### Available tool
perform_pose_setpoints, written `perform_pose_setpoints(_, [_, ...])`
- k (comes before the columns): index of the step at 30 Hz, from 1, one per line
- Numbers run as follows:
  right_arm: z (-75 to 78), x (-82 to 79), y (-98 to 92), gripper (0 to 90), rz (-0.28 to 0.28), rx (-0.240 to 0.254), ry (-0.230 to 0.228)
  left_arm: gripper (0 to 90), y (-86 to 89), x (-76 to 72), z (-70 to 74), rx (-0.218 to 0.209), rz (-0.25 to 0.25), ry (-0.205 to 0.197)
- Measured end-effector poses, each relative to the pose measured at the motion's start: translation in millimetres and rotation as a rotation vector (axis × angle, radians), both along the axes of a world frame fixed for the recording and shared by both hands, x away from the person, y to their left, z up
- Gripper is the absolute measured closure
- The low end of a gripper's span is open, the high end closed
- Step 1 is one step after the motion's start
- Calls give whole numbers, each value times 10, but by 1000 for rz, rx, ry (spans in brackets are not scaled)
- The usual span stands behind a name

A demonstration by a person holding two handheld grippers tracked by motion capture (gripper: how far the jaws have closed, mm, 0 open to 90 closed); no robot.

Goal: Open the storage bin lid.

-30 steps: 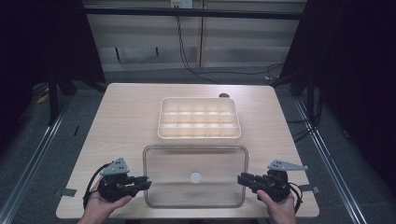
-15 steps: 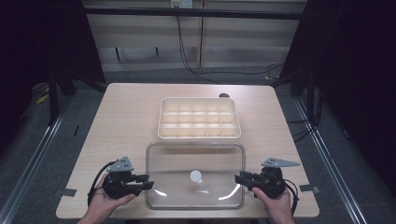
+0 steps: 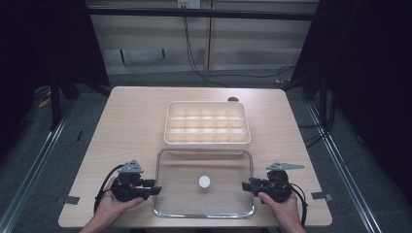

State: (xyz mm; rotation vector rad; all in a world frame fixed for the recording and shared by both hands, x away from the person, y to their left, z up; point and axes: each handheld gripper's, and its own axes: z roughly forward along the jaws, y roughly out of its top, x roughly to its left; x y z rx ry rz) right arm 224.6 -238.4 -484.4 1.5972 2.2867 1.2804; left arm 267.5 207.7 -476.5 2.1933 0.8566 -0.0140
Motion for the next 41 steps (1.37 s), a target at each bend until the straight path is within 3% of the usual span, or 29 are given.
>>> perform_pose_setpoints(2, [-24,21,6,534,-2,-13,7,600,-13,11,-23,13,4,7])
perform_pose_setpoints(12, [-107,63,33,482,-19,-75,33,562,-34,102,-121,-4,2,92])
perform_pose_setpoints(16, [-108,61,41,438,-26,-98,16,551,-45,110,-134,-7,-2,106])
perform_pose_setpoints(19, [-108,61,35,376,-38,-104,9,540,-53,106,-143,-8,2,101])
perform_pose_setpoints(20, [-103,58,29,370,-52,-112,5,511,-52,106,-140,-6,8,93])
perform_pose_setpoints(21, [-96,57,15,369,-57,-113,-2,538,-48,99,-127,13,12,71])
perform_pose_setpoints(22, [-87,54,-4,365,-62,-96,-17,526,-41,102,-127,11,15,73])
perform_pose_setpoints(24, [-61,43,-41,352,-76,-80,-40,520,-7,122,-121,-28,26,84])
perform_pose_setpoints(27, [10,6,-84,336,-70,-32,-107,476,35,119,-83,-19,55,42])
perform_pose_setpoints(29, [56,-24,-106,325,-68,-5,-150,427,70,99,-50,14,77,-14])
perform_pose_setpoints(31, [110,-66,-133,318,-71,14,-200,411,155,71,10,-12,82,-56])
perform_pose_setpoints(33, [149,-96,-163,325,-65,40,-214,380,225,40,73,-26,110,-112])
perform_pose_setpoints(35, [172,-121,-196,314,-59,69,-208,387,306,0,140,-100,133,-153])
perform_pose_setpoints(36, [186,-145,-214,312,-69,68,-228,384,340,-24,172,-122,141,-172])
perform_pose_setpoints(41, [262,-245,-313,290,-106,50,-314,333,403,-43,178,-137,196,-200])
